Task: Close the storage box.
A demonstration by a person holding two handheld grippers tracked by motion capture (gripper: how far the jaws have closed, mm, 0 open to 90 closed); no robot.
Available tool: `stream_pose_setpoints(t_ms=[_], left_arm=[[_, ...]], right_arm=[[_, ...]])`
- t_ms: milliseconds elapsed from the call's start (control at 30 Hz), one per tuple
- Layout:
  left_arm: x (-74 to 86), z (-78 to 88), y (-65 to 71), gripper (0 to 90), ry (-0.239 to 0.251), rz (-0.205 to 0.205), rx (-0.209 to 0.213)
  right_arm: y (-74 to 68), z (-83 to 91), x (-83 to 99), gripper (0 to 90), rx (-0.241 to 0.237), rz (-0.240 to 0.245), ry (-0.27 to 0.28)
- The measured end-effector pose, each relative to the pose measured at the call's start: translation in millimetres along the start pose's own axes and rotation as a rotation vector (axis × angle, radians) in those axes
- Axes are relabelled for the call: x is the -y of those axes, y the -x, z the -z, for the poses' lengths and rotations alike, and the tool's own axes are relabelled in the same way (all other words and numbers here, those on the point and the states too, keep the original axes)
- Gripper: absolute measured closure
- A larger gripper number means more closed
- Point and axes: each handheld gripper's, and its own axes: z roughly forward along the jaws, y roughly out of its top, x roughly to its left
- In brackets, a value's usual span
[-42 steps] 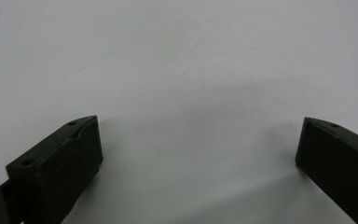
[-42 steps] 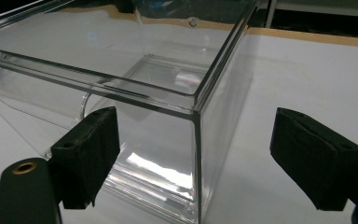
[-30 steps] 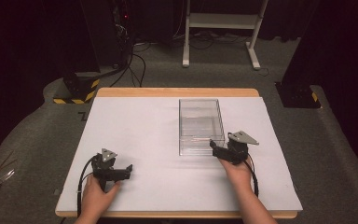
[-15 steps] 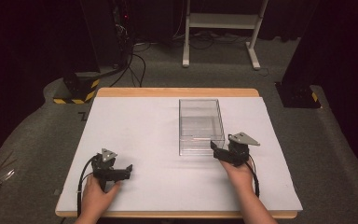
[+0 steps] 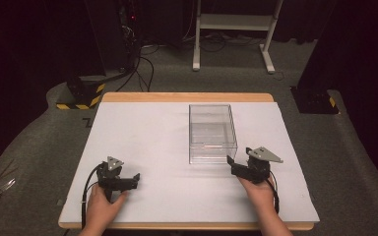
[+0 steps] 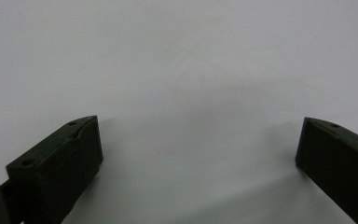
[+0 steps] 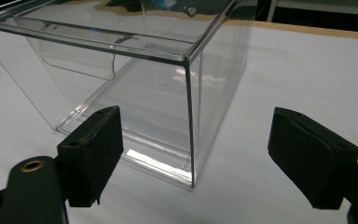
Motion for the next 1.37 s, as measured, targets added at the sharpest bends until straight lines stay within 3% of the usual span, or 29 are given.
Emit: stream_pose_setpoints(t_ms=[467,667,767,900,967,1067,1167,1367], left_arm=[[0.0,0.0,0.1,0.6,0.0,0.001,0.0],[0.1,0.0,0.2,0.7,0.0,0.001,-0.001],[0.2,-0.2,0.7,0.7,0.004,0.007,-0.002],[0.2,-0.2,0.7,0.7,0.004,0.006,-0.002],[0.2,-0.1,0.8,0.7,0.004,0.005,-0.003],[0.2,-0.1,0.8,0.7,0.004,0.005,-0.003],[0.2,-0.1,0.8,0.7,0.004,0.005,-0.002],[0.2,-0.1,0.9,0.7,0.004,0.005,-0.003]], right_arm=[[12.3,21.6,20.6,18.1,0.031,-0.002,-0.038],[25.5,29.7,34.6,18.1,0.067,0.005,-0.083],[35.1,32.8,43.8,18.0,0.09,0.006,-0.131],[35.4,33.6,48.2,17.5,0.086,0.003,-0.148],[30.2,30.9,48.8,18.4,0.102,0.057,-0.168],[29.3,30.2,48.9,19.1,0.105,0.069,-0.174],[31.4,30.5,48.8,19.6,0.098,0.04,-0.175],[31.9,30.3,48.7,19.6,0.085,0.042,-0.177]])
